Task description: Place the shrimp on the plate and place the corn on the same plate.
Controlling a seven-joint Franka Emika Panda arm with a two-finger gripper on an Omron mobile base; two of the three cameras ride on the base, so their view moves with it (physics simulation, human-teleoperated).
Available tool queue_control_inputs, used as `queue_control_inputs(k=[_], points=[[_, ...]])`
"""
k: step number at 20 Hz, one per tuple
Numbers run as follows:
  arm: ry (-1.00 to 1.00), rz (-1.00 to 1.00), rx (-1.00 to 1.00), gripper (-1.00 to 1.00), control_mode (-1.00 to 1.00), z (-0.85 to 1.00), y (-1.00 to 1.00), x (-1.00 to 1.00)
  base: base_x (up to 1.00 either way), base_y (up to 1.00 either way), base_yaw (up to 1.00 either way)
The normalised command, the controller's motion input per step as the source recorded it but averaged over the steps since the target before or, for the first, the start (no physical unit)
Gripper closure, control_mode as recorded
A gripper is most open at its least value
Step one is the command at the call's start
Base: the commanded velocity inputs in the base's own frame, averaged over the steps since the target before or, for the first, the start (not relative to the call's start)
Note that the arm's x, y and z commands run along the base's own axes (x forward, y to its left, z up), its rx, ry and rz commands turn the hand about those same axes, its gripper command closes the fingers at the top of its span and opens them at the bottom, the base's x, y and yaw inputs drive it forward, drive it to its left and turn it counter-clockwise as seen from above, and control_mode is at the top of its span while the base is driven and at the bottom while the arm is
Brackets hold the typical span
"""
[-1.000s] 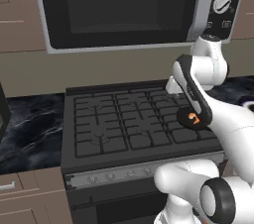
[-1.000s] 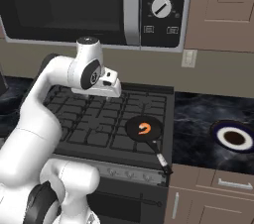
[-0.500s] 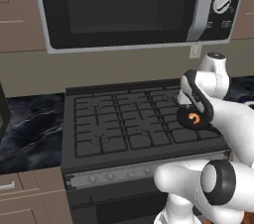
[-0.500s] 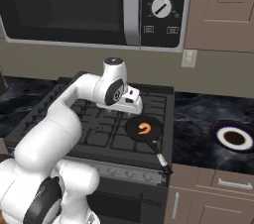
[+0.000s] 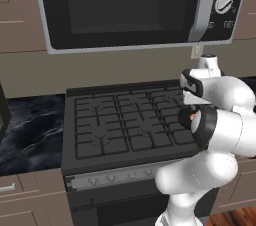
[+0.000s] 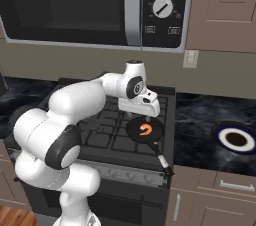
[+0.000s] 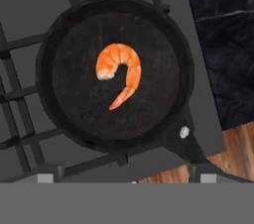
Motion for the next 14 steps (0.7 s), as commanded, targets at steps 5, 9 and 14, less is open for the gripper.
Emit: queue_control_inputs(k=[5, 9, 14], points=[[0.0, 0.02, 0.07, -1.0, -1.0, -0.44, -0.18, 0.27, 0.0, 0.0, 0.0], [0.05, 0.0, 0.01, -1.0, -1.0, -0.55, 0.0, 0.41, 0.0, 0.0, 0.0], [0.09, 0.0, 0.0, -1.0, -1.0, -0.42, -0.02, 0.5, 0.0, 0.0, 0.0]])
